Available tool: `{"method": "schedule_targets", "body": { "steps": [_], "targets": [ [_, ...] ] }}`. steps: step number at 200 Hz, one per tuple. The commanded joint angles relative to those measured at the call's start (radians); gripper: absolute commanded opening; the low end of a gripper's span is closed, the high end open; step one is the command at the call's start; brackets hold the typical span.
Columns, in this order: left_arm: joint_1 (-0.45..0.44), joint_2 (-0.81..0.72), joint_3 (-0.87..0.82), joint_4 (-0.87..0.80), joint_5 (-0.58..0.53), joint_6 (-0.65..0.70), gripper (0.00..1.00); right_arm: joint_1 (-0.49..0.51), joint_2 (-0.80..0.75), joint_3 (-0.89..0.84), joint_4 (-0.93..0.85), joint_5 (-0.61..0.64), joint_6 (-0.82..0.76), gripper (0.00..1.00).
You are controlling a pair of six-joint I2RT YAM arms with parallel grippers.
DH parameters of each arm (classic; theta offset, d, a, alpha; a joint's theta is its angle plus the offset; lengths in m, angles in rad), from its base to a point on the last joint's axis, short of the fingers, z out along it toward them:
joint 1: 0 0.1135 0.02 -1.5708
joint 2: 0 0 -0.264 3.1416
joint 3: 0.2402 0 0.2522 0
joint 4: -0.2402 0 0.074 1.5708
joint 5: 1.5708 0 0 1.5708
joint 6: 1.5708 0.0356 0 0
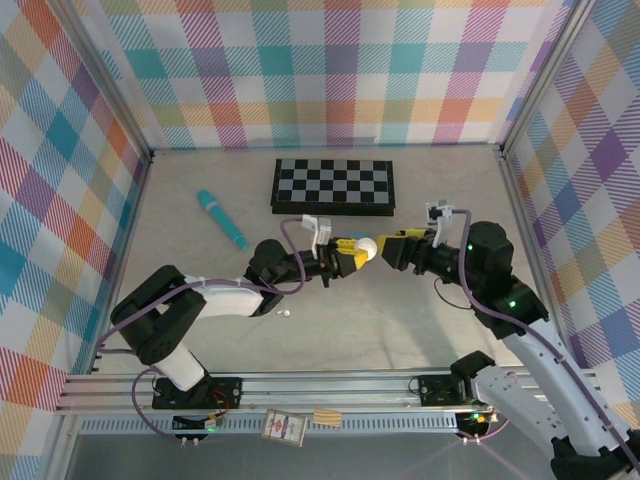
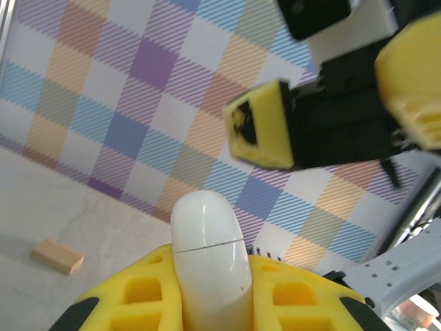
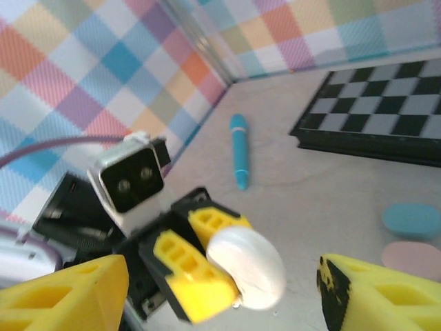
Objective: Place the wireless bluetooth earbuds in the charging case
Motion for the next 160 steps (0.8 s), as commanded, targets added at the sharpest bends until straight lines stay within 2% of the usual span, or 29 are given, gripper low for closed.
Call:
{"method": "schedule_targets", "body": {
  "steps": [1, 31, 61, 114, 160],
  "targets": [
    [0.027, -0.072, -0.01, 0.064, 0.124, -0.019, 0.06, -0.025, -0.019, -0.041, 0.106, -0.258, -0.056, 0.7],
    [0.04, -0.122, -0.002, 0.062, 0.175, -0.05, 0.06, -0.025, 0.003, -0.068, 0.184, -0.391, -0.043, 0.61],
    [0.039, -0.136, 0.021, 0.062, 0.213, -0.088, 0.05, -0.025, 0.05, -0.055, 0.206, -0.44, -0.05, 0.56],
    [0.035, -0.144, 0.035, 0.062, 0.234, -0.103, 0.05, -0.024, 0.139, -0.058, 0.335, -0.485, -0.022, 0.43],
    [0.034, -0.143, 0.036, 0.062, 0.217, -0.105, 0.07, -0.022, 0.132, -0.056, 0.306, -0.486, -0.05, 0.29]
  ]
}}
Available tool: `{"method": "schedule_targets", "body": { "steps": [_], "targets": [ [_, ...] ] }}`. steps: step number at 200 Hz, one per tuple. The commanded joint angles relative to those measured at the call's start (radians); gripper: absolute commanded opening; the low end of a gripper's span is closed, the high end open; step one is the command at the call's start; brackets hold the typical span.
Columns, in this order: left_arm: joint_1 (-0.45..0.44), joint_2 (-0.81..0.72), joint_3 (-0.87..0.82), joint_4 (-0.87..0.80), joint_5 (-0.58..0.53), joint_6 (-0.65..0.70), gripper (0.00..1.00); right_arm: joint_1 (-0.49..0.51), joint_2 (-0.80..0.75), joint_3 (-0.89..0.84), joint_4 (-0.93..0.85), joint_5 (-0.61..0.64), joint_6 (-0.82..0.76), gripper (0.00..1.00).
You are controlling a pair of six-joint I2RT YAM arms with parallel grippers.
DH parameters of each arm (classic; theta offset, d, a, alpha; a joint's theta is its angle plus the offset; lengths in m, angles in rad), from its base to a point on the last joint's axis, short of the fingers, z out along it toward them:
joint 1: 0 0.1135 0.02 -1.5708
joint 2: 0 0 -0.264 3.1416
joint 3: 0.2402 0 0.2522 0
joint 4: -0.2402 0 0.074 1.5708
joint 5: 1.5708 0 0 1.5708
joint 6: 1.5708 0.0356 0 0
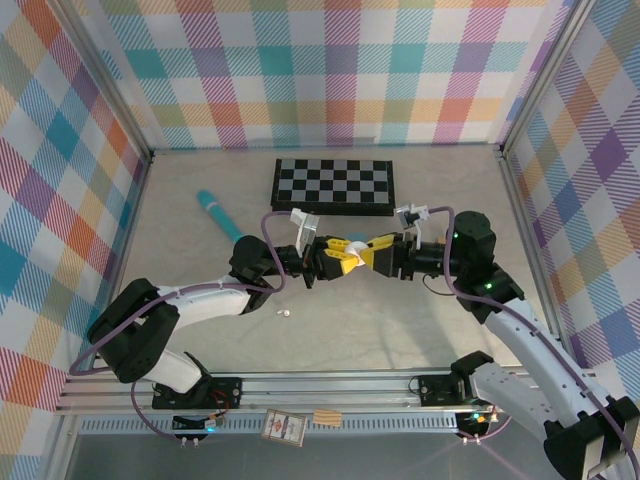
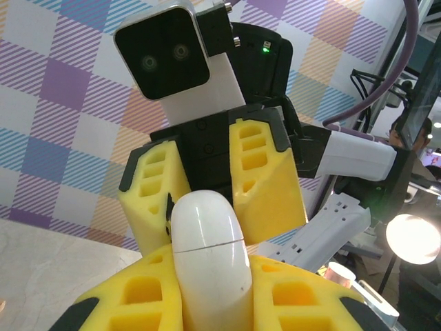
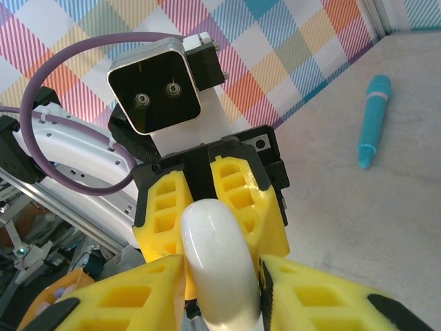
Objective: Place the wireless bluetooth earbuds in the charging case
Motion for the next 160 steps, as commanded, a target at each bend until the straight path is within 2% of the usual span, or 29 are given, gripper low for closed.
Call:
{"method": "schedule_targets", "body": {
  "steps": [1, 26, 66, 102, 160],
  "targets": [
    [0.003, -0.027, 0.025, 0.042, 0.009, -0.015, 0.07, 0.002, -0.019, 0.006, 0.028, -0.033, -0.025, 0.29],
    [0.003, -0.017, 0.022, 0.042, 0.004, -0.012, 0.16, 0.001, -0.041, 0.012, -0.008, -0.001, -0.052, 0.24],
    [0.005, -0.013, 0.019, 0.041, 0.004, -0.013, 0.32, 0.001, -0.048, 0.062, -0.119, 0.029, -0.136, 0.22],
    [0.015, -0.017, 0.014, 0.038, 0.008, -0.002, 0.55, 0.001, -0.029, 0.125, -0.265, 0.076, -0.248, 0.22],
    [0.032, 0.05, 0.02, 0.002, 0.079, 0.074, 0.58, 0.002, 0.078, 0.282, -0.554, 0.102, -0.476, 0.21]
  ]
}}
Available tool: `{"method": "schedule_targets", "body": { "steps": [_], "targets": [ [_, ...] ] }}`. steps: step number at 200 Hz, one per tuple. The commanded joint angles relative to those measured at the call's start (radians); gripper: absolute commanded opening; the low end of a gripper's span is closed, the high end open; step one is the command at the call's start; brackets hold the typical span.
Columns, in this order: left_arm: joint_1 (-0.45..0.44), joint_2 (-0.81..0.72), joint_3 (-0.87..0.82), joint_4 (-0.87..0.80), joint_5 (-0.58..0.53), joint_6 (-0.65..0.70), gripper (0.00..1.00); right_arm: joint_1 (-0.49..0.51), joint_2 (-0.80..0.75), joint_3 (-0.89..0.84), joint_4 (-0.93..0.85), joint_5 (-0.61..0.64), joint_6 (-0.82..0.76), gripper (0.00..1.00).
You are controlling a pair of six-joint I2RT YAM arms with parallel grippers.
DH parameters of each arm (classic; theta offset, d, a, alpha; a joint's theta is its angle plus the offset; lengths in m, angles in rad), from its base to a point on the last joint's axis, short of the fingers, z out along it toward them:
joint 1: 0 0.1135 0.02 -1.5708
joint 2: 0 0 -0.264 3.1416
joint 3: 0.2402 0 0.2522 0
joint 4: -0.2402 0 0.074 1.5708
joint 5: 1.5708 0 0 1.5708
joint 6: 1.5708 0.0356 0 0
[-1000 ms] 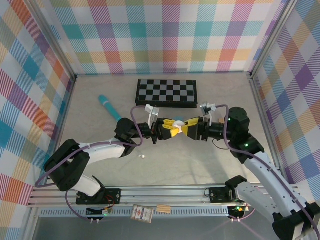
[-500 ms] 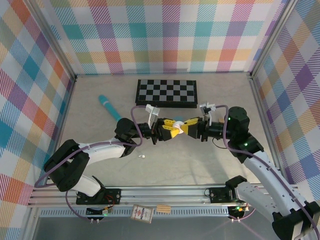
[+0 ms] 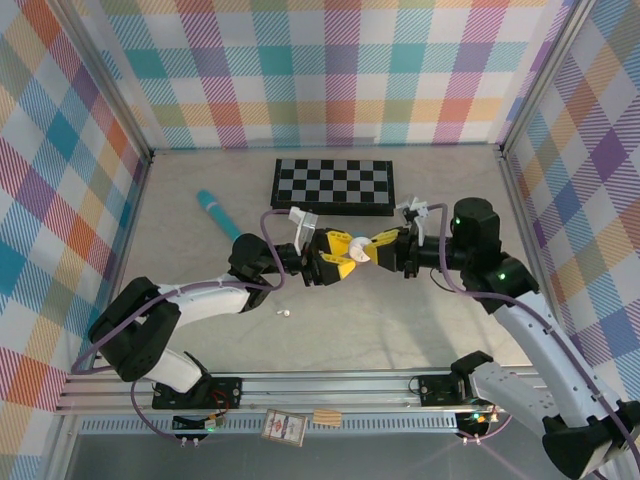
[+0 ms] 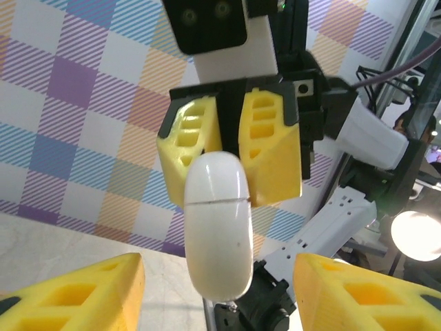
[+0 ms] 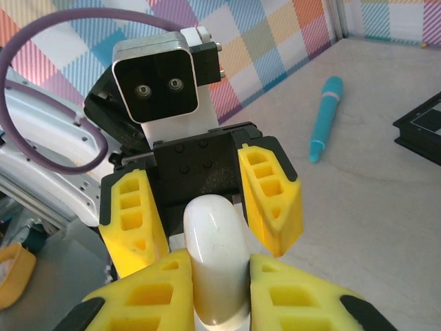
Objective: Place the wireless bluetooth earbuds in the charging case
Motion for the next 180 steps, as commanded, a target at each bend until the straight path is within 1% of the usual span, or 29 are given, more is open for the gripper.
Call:
{"method": "schedule_targets", "body": {
  "steps": [1, 15, 20, 30, 54, 73, 115, 140, 157, 169, 180],
  "targets": [
    [0.008, 0.032, 0.018, 0.002, 0.055, 0.062, 0.58, 0.002, 0.033, 0.064, -0.164, 0.0, -0.153, 0.21],
    [0.008, 0.051, 0.022, -0.027, 0.072, 0.086, 0.58, 0.008, 0.056, 0.091, -0.216, -0.007, -0.201, 0.2],
    [0.008, 0.058, 0.022, -0.025, 0.078, 0.088, 0.58, 0.012, 0.067, 0.107, -0.24, -0.007, -0.245, 0.2],
    [0.007, 0.072, 0.025, -0.016, 0.091, 0.084, 0.57, 0.019, 0.09, 0.138, -0.283, -0.002, -0.278, 0.2],
    [0.008, 0.099, 0.026, 0.021, 0.11, 0.06, 0.48, 0.038, 0.147, 0.204, -0.373, 0.017, -0.338, 0.2],
    [0.008, 0.106, 0.021, 0.023, 0.109, 0.063, 0.43, 0.048, 0.183, 0.236, -0.415, 0.037, -0.361, 0.2],
    [0.008, 0.095, 0.012, 0.024, 0.113, 0.07, 0.38, 0.068, 0.236, 0.275, -0.471, 0.075, -0.395, 0.2],
    [0.007, 0.088, 0.009, 0.026, 0.118, 0.066, 0.38, 0.073, 0.253, 0.284, -0.481, 0.107, -0.397, 0.2],
    [0.008, 0.085, 0.006, 0.026, 0.117, 0.066, 0.41, 0.073, 0.259, 0.286, -0.479, 0.117, -0.393, 0.2],
    [0.007, 0.084, 0.006, 0.026, 0.116, 0.065, 0.4, 0.073, 0.26, 0.285, -0.48, 0.106, -0.396, 0.2],
    [0.008, 0.084, 0.008, 0.026, 0.116, 0.065, 0.37, 0.074, 0.262, 0.283, -0.483, 0.102, -0.397, 0.2]
  ]
}}
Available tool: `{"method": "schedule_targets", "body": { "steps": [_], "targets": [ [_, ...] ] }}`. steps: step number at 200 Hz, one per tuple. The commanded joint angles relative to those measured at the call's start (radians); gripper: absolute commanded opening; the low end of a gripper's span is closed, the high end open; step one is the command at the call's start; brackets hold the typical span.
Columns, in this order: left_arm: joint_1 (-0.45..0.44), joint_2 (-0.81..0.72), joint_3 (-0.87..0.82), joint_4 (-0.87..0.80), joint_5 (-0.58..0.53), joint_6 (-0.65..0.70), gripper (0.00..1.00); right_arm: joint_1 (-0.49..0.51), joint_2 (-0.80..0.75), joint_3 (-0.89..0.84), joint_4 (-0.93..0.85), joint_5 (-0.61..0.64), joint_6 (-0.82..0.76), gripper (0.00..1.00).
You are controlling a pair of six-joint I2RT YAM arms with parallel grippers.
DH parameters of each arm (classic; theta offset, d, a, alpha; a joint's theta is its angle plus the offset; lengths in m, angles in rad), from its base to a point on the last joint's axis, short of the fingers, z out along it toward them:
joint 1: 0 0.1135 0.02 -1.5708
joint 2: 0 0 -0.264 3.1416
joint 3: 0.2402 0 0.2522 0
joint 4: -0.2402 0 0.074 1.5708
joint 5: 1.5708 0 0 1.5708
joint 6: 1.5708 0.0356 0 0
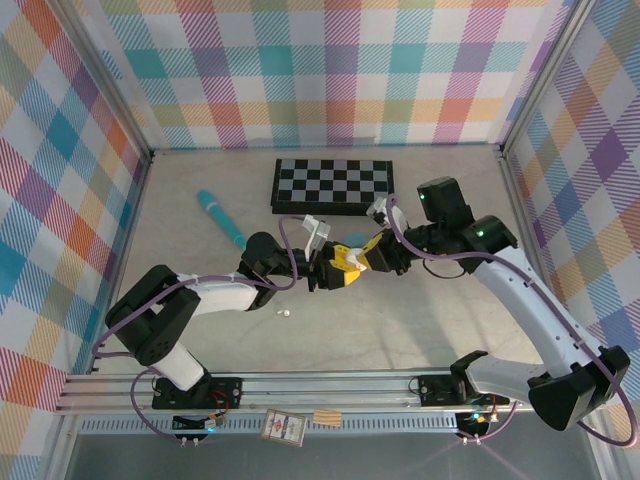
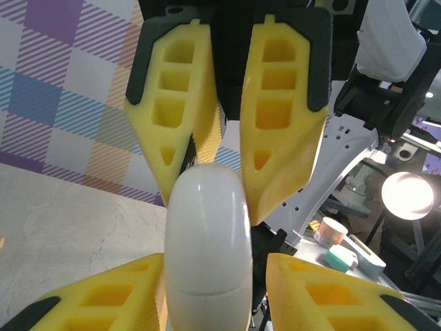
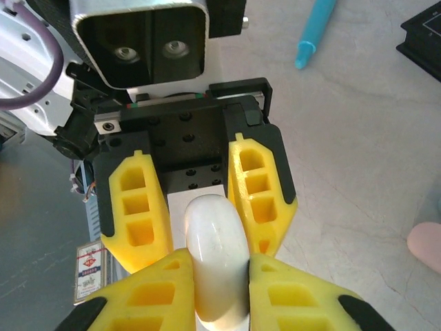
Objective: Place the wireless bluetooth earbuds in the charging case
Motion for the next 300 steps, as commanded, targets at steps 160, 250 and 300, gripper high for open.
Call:
{"method": "schedule_targets", "body": {
  "steps": [160, 250, 300],
  "targets": [
    [0.007, -0.037, -0.027, 0.054, 0.024, 0.095, 0.07, 0.004, -0.019, 0.022, 0.106, 0.26, 0.126, 0.45],
    [0.023, -0.08, -0.167, 0.046, -0.125, 0.462, 0.02, -0.197, -0.134, -0.167, 0.405, 0.236, 0.558, 0.63],
    [0.032, -0.128, -0.19, -0.075, -0.193, 0.603, 0.01, -0.302, -0.041, -0.314, 0.283, 0.446, 0.93, 0.63]
  ]
}}
